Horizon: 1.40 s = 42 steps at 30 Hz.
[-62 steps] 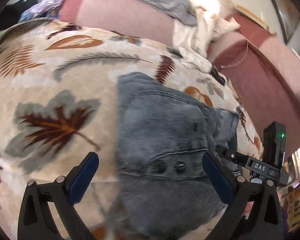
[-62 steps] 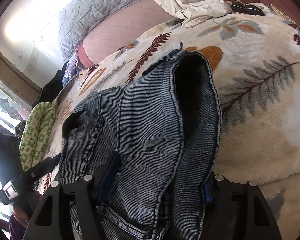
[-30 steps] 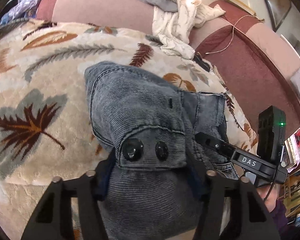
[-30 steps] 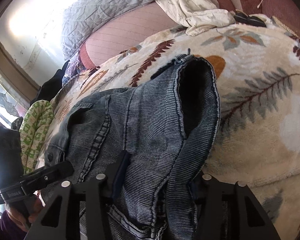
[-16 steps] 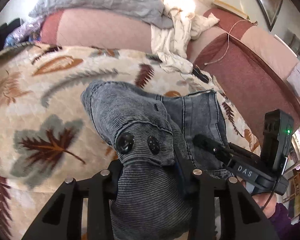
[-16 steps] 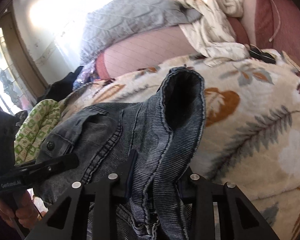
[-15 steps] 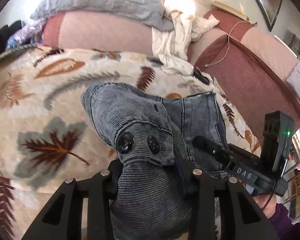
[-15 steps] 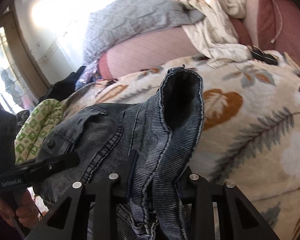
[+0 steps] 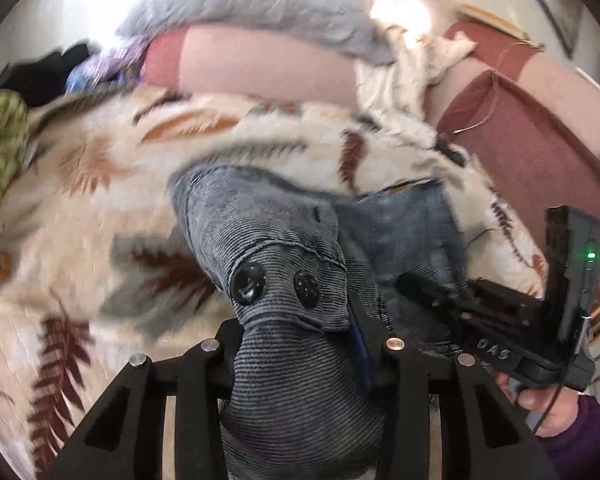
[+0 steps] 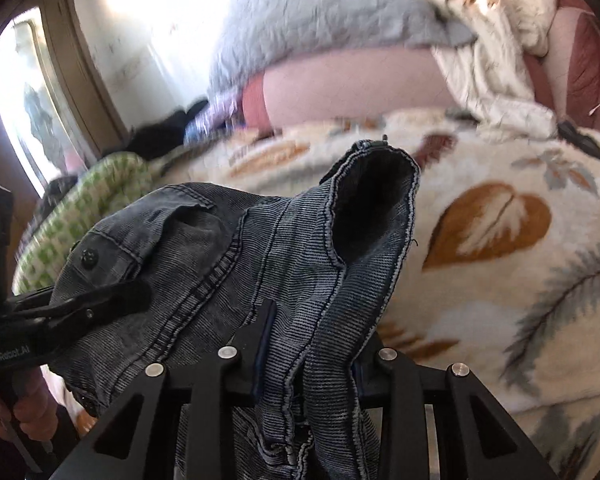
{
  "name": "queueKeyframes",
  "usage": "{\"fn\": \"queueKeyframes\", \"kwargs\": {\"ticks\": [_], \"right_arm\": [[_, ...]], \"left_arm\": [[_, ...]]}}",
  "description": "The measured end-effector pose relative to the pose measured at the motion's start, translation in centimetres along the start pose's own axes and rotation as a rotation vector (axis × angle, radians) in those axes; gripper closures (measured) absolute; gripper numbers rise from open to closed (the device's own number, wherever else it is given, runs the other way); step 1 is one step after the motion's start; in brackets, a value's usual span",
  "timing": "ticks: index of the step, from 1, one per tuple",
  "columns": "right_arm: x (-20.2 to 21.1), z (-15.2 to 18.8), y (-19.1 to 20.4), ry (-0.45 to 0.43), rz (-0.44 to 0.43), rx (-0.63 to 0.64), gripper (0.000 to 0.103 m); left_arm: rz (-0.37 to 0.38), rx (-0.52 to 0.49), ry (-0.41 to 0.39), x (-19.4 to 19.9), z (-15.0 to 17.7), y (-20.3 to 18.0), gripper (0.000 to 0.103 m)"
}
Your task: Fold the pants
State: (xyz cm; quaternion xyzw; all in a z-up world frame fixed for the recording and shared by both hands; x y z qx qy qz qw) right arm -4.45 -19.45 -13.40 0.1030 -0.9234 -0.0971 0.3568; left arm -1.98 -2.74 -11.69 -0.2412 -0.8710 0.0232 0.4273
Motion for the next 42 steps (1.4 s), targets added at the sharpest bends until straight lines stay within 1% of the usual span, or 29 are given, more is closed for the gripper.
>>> {"fn": "queueKeyframes", "kwargs": {"ticks": [2, 3, 4, 6, 7, 9, 10, 12, 14, 15, 16, 19, 21, 23, 25, 28, 32, 34, 36, 39, 42], "right_arm": [[-0.3, 0.4, -0.2, 0.015, 0.022, 0.009, 0.069], [-0.3, 0.5, -0.3, 0.02, 0.014, 0.0, 0.064], [-0.4, 0.6, -0.6, 0.032, 0.007, -0.015, 0.063], [-0.7, 1.1, -1.5, 0.064, 0.011, -0.058, 0.049], [-0.7, 1.2, -1.8, 0.073, 0.013, -0.076, 0.046], [-0.2, 1.4, -2.3, 0.075, 0.019, -0.094, 0.038], [0.2, 1.5, -2.3, 0.07, 0.024, -0.093, 0.037], [1.7, 1.5, -2.3, 0.038, 0.041, -0.086, 0.036], [3.4, 1.5, -2.4, -0.006, 0.045, -0.092, 0.035], [4.6, 1.5, -2.5, -0.046, 0.052, -0.094, 0.033], [5.6, 1.4, -2.4, -0.081, 0.067, -0.09, 0.032], [9.5, 1.4, -1.7, -0.21, 0.134, -0.058, 0.027], [11.4, 1.8, -1.1, -0.259, 0.154, -0.052, 0.02], [13.2, 2.4, -0.2, -0.296, 0.163, -0.047, 0.018], [14.4, 2.6, 0.6, -0.311, 0.175, -0.025, 0.018], [16.0, 2.6, 1.9, -0.331, 0.18, 0.004, 0.017], [18.6, 1.9, 3.0, -0.382, 0.184, 0.003, 0.015], [20.0, 1.4, 3.7, -0.426, 0.188, 0.009, 0.013], [20.8, 1.1, 4.4, -0.451, 0.193, 0.028, 0.004], [21.4, 1.1, 5.7, -0.48, 0.192, 0.052, 0.003], [20.7, 1.2, 7.1, -0.459, 0.189, 0.092, 0.003]], "left_arm": [[-0.016, 0.004, -0.004, -0.2, 0.6, 0.6, 0.052], [-0.029, 0.004, -0.006, -0.2, 0.8, 0.7, 0.044], [-0.065, 0.001, -0.003, -0.1, 1.0, 0.9, 0.036], [-0.108, -0.015, -0.004, 0.2, 1.1, 0.9, 0.032], [-0.14, -0.033, -0.009, 0.6, 1.1, 0.8, 0.029], [-0.187, -0.061, -0.025, 1.7, 1.1, 0.6, 0.027], [-0.208, -0.075, -0.039, 2.6, 1.1, 0.5, 0.026], [-0.265, -0.108, -0.077, 4.3, 1.0, -0.1, 0.025], [-0.343, -0.14, -0.121, 6.0, 0.9, -0.6, 0.023], [-0.388, -0.16, -0.153, 7.2, 0.9, -0.9, 0.021], [-0.409, -0.171, -0.183, 8.3, 0.8, -1.2, 0.02], [-0.441, -0.182, -0.251, 11.2, 0.8, -1.9, 0.015], [-0.455, -0.182, -0.284, 12.7, 0.8, -2.4, 0.015], [-0.452, -0.171, -0.316, 14.4, 0.9, -2.8, 0.014], [-0.438, -0.156, -0.334, 15.5, 0.9, -3.2, 0.014], [-0.44, -0.133, -0.367, 17.2, 0.7, -3.6, 0.013], [-0.438, -0.11, -0.395, 18.9, 1.0, -3.9, 0.01], [-0.443, -0.1, -0.415, 19.9, 0.9, -3.8, 0.009], [-0.453, -0.087, -0.431, 20.4, 1.0, -3.7, 0.008], [-0.464, -0.068, -0.442, 20.9, 1.0, -3.3, 0.007], [-0.466, -0.05, -0.44, 21.0, 1.1, -2.8, 0.007]]}}
Point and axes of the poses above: each gripper's, at about its wrist camera, not at the fingertips, and x roughly against the way its jaws point, y to its left, z to its underside, the point moved 4 cm from there along -x, roughly the way its jaws point, and after that the axes turned 1 degree about x, right-handed, at the moved point
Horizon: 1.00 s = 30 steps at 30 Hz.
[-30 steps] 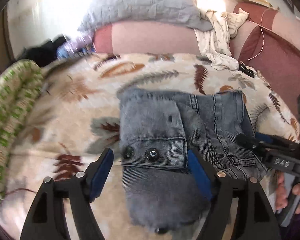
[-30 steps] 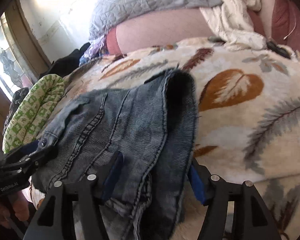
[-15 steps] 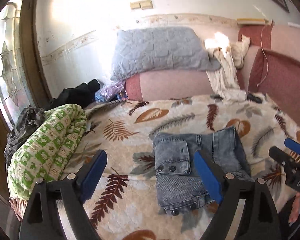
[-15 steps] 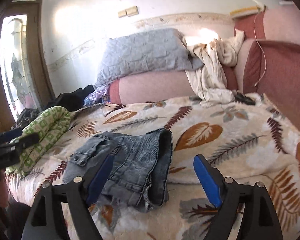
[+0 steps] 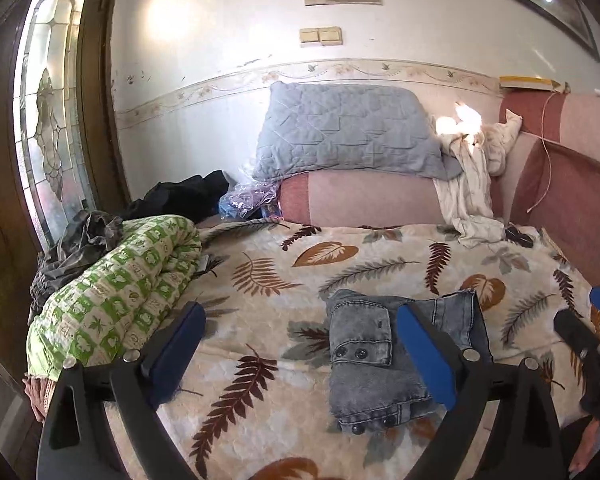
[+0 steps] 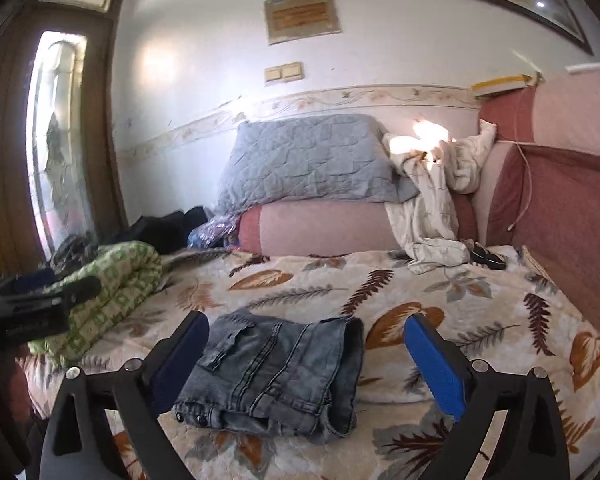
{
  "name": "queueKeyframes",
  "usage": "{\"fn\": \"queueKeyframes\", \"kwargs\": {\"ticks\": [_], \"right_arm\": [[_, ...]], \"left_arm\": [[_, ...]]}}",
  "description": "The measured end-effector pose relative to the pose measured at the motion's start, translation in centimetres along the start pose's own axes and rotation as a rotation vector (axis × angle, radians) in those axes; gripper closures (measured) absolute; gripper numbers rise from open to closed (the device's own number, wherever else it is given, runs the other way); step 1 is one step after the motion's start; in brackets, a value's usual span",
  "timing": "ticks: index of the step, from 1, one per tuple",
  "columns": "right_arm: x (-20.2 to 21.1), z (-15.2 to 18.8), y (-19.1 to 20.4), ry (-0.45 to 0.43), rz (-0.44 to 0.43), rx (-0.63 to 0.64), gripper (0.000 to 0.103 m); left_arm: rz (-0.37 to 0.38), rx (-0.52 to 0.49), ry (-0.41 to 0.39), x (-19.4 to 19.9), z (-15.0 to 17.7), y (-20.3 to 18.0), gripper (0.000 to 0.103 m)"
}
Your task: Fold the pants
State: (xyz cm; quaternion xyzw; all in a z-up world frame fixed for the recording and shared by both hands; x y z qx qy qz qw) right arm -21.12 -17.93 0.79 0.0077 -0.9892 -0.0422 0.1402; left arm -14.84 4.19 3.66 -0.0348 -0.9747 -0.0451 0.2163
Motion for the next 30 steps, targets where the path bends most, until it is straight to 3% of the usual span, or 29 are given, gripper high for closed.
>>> {"fn": "queueKeyframes", "kwargs": {"ticks": [10, 30], "right_arm": [[-1.2, 1.3, 1.0, 0.015, 0.005, 0.03, 0.003], [-1.6, 0.5, 0.0, 0.001, 0.031, 0.013, 0.003]], "left_arm": [[-0.02, 0.018, 0.032, -1.4, 0.9, 1.0, 0.006], [-0.005, -0.001, 0.069, -2.7, 1.7, 0.7, 0.006]]}}
Point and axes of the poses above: each gripper's, at about its wrist camera, not at the fingertips, and x roughly against the way its jaws point, y to its left, z to its underside, the point moved 4 cm from there along -x, roughly the way its jaws point, and after that the axes turned 1 degree about x, right-handed, at the moved point
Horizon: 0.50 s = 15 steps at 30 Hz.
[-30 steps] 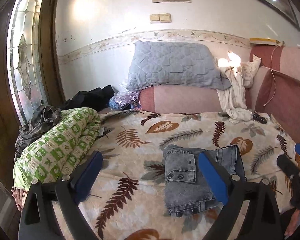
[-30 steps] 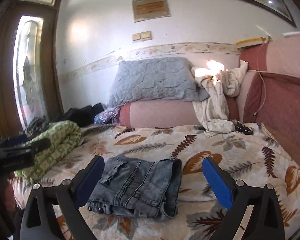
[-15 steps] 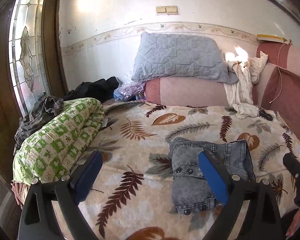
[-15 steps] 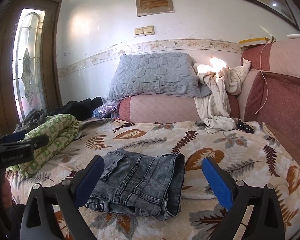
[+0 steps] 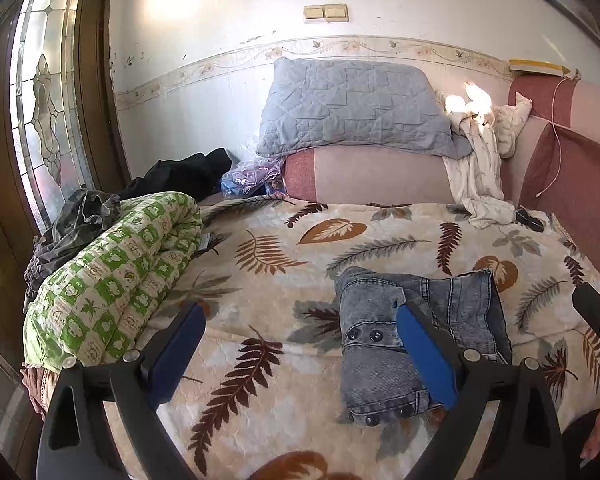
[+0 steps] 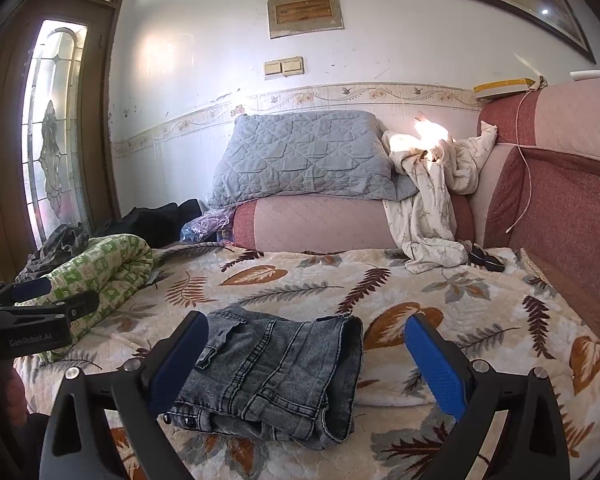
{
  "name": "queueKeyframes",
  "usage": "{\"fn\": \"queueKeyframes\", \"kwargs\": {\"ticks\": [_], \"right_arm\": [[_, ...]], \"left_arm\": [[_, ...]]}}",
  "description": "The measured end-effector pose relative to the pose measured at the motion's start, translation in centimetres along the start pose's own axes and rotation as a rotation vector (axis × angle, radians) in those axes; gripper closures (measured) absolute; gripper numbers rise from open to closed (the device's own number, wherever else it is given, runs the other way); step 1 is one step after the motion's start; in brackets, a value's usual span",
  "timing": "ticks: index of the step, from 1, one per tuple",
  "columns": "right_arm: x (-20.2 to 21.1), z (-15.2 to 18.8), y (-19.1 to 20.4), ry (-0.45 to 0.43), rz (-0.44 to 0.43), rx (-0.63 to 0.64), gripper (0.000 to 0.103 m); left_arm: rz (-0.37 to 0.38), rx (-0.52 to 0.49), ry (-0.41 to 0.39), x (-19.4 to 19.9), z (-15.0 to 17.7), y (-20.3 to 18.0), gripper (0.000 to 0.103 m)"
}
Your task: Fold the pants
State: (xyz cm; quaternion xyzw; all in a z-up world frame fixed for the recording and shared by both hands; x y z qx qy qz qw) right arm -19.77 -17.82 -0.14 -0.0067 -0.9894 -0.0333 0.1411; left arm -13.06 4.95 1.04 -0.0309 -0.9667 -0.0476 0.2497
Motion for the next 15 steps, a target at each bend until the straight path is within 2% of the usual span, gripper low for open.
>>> {"fn": "queueKeyframes", "kwargs": {"ticks": [15], "right_arm": [[-0.78, 0.15, 1.0, 0.016, -0.027, 0.013, 0.003]], "left_arm": [[-0.016, -0.002, 0.008, -0.25, 0.15, 0.17, 0.006]]}}
Point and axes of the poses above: each gripper's, at about its wrist camera, not at the fingertips, and x roughly against the way its jaws point, y to its left, z to its underside, the point moved 4 cm from there along -x, roughly the way its jaws point, and after that the axes turned 1 degree about x, right-handed, at the moved point
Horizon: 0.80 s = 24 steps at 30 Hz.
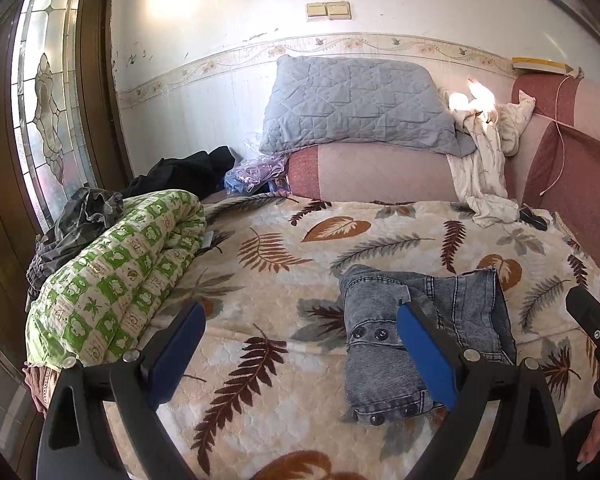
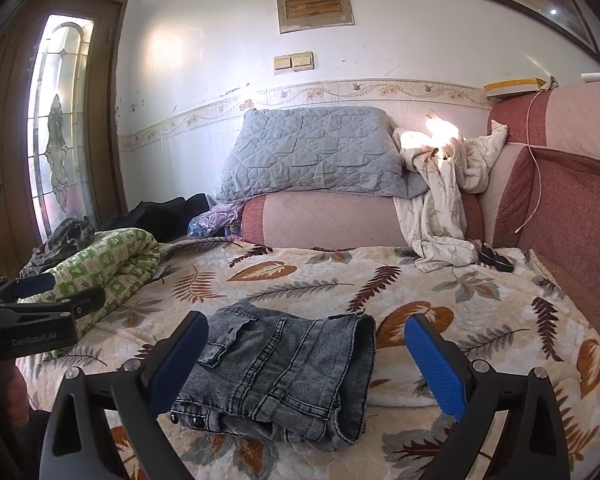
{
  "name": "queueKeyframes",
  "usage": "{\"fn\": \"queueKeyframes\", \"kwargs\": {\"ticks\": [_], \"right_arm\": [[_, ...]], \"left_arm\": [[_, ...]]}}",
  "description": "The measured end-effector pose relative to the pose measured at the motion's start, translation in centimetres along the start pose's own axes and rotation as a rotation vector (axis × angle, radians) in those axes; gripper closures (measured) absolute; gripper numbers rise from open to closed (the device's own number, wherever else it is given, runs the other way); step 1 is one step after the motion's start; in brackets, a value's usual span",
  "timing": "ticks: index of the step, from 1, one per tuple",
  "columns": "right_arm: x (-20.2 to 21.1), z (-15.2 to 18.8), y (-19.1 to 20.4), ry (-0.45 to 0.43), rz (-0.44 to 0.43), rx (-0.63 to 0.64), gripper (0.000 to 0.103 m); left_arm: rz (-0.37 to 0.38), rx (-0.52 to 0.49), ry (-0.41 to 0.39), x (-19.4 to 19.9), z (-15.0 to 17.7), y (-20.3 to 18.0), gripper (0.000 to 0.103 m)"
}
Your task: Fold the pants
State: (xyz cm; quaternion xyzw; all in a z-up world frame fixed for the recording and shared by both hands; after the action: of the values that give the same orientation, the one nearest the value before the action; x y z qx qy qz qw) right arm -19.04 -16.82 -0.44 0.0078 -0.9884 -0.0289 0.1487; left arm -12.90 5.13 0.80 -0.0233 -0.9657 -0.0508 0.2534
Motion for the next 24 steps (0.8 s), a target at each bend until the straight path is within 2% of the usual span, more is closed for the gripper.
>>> {"fn": "queueKeyframes", "kwargs": {"ticks": [13, 24], "right_arm": [[-0.4, 0.1, 0.7, 0.006, -0.014, 0.014, 0.003], [-0.5, 0.4, 1.1, 0.015, -0.022, 0.021, 0.003]], "left_arm": [[-0.018, -0.006, 0.006, -0.1, 0.1, 0.2, 0.006], [0.001, -0.007, 0.013, -0.1, 0.3, 0.1, 0.006]]}}
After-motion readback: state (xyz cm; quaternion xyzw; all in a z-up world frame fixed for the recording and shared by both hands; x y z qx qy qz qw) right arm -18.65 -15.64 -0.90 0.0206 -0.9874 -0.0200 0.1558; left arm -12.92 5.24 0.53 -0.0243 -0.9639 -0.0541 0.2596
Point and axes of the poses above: each gripper's, at about its wrist camera, not at the fingertips, and x roughly against the way its jaws point, y to its left, z to its underside, the point moved 4 cm from there along -x, roughly the way its jaws point, and after that the axes turned 1 degree about x, right-handed, at the moved point
